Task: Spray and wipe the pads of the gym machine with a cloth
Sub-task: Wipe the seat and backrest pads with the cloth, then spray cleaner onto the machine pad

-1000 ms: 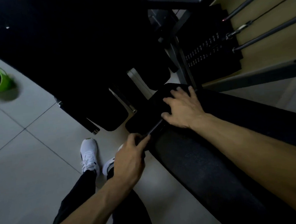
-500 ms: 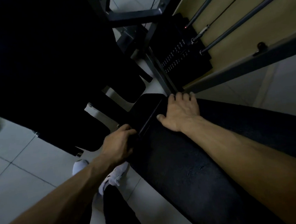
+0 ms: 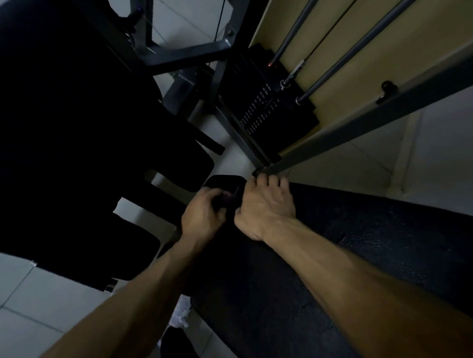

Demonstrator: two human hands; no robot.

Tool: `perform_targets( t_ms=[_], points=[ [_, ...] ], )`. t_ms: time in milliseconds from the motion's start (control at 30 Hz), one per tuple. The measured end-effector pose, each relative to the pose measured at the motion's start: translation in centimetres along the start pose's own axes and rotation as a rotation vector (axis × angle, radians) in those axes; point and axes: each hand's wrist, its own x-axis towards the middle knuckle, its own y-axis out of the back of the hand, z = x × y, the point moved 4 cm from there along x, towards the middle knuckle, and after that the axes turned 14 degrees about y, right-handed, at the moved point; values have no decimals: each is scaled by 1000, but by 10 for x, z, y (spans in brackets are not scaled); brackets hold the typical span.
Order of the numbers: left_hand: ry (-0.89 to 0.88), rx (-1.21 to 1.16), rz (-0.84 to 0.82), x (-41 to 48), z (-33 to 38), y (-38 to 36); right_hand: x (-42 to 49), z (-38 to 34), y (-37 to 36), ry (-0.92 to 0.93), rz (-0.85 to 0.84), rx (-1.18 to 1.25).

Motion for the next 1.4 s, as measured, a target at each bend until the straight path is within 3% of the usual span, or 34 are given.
perform_targets(
  t_ms=[233,467,667,733,833,900,967,1033,1167,1400],
  points=[
    [-48,58,-54,60,70,-8,-3,5,8,18,243,244],
    [52,129,-119,0,7,10,-10,7,21,-20,321,479],
    [178,282,-289,-76,-36,49,-38,8,44,-132,388,1097],
    [224,74,-231,-94,-24,81,-57,-2,56,-168,387,1260],
    [297,-491,-47,-112,25,146,-80,-20,73,-250,345,1495],
    [300,-777,-61,-121,66,187,-96,-41,94,-239,239,1743],
    [267,-964,-134,-138,99,223,-114,-64,127,-162,176,1991],
    [214,-967,-61,-155,117,248,-127,-79,161,-32,217,2099],
    [118,-939,173,-193,135,296,-149,-107,224,207,426,1974],
    [42,-992,147,-241,141,407,-174,-187,322,631,407,1798]
  ],
)
